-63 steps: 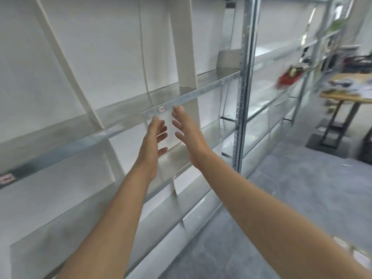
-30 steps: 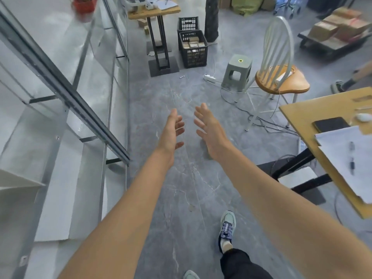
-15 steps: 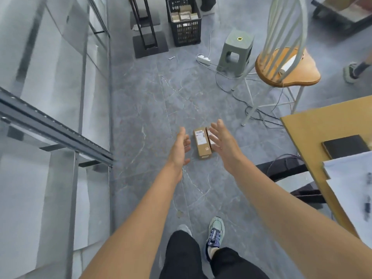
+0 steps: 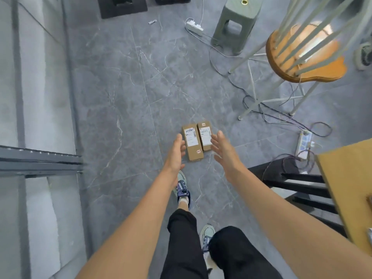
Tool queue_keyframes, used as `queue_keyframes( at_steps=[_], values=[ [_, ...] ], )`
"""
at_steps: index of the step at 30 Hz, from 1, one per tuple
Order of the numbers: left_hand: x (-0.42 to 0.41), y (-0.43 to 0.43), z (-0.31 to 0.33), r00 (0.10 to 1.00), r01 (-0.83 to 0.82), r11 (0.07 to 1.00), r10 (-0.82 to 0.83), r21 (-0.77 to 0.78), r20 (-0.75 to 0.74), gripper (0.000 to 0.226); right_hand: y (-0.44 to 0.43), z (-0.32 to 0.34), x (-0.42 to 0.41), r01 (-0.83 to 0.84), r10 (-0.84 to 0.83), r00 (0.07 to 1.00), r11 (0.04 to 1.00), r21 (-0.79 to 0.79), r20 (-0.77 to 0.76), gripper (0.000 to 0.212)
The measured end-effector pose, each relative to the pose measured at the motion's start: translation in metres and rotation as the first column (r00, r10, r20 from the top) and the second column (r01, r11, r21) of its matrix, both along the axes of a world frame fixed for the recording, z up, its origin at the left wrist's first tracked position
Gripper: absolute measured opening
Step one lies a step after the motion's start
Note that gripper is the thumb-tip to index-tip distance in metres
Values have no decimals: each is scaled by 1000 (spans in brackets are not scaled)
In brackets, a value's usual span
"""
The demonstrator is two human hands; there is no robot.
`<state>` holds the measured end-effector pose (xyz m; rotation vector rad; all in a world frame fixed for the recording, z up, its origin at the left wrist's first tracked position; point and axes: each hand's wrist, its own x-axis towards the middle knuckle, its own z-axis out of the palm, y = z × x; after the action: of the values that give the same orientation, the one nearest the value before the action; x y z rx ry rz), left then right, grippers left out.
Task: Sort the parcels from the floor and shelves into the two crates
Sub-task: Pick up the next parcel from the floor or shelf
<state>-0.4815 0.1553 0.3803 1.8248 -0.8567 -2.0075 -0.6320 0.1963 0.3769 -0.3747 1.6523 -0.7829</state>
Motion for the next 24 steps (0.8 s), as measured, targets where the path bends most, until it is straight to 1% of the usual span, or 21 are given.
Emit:
queue_keyframes(
  at_steps=[2,8,14,17,19,21,22,24],
  values=[
    [-4,-27,-30,999,18,999,-19,34,32,60,-26,-29,-7,-1,2,1000,999,42,-4,57],
    [-22,-76,-128,997,26,991,-34,132,64,64,-78,-134,-20,-62,61,998,988,140,15,65],
    [-41,-83,-263,992,-30,978,4,208,123,63,-101,-275,-39,-73,67,997,981,181,39,65],
    [-51,-82,-331,989,-46,968,10,247,145,65,-107,-343,-50,-71,62,997,975,213,50,59],
    [-58,-80,-370,988,-35,963,-6,267,151,56,-109,-384,-55,-98,86,995,967,234,58,60],
    [-69,-81,-403,989,-38,962,-3,272,151,40,-112,-418,-57,-119,107,992,960,255,59,61],
    [-74,-82,-416,989,-51,962,11,270,146,36,-113,-432,-57,-130,119,991,955,268,59,62],
    [-81,-83,-440,989,-73,965,38,252,143,43,-116,-457,-58,-140,129,990,949,284,57,67]
  ],
)
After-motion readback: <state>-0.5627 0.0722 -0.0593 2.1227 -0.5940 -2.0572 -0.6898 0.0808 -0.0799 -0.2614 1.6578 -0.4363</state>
